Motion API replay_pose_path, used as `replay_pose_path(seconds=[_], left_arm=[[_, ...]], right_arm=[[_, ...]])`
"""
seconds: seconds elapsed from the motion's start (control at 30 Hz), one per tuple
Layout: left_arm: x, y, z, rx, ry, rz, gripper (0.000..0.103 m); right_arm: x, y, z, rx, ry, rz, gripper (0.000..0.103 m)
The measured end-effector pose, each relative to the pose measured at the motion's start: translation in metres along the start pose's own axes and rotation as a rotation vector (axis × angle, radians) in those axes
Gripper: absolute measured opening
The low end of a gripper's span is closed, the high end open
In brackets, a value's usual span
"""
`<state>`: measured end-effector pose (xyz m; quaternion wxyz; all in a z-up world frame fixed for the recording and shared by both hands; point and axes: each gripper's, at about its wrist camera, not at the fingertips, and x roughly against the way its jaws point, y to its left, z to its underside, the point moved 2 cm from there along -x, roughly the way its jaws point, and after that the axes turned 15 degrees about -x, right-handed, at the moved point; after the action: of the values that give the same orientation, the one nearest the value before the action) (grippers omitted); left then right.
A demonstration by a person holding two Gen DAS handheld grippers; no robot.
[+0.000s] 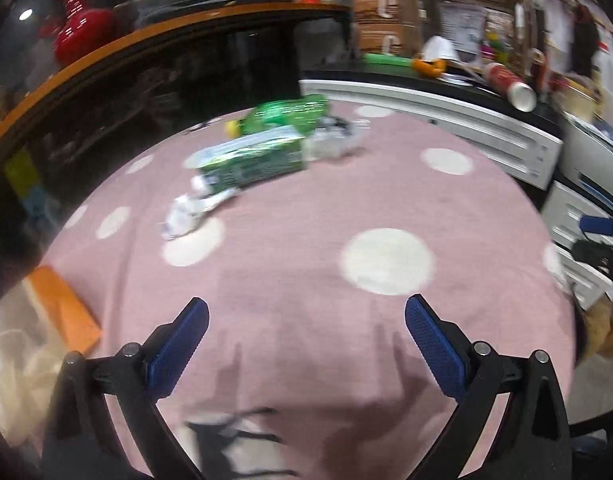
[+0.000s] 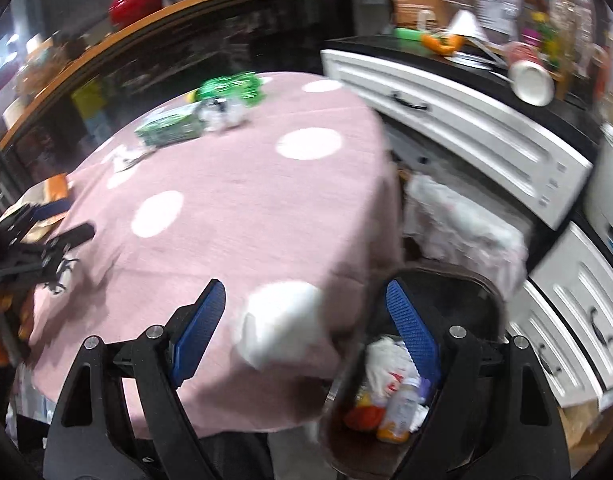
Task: Collect trash
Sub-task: 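Move both open grippers back over the table, then grasp the crumpled white wrapper with the left gripper while the right gripper grasps the clear plastic bag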
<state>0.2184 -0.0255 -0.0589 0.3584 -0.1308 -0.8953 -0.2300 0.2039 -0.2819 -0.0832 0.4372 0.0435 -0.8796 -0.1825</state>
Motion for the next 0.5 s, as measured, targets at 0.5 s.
replay_pose_path(seconds=[0.5], left_arm=[[-0.094,0.116,-0.022,0.061,0.132,-0.040,0.071]], right_arm=[[-0.095,0.109,-0.086,0.143,0.122,-0.139,0.082]])
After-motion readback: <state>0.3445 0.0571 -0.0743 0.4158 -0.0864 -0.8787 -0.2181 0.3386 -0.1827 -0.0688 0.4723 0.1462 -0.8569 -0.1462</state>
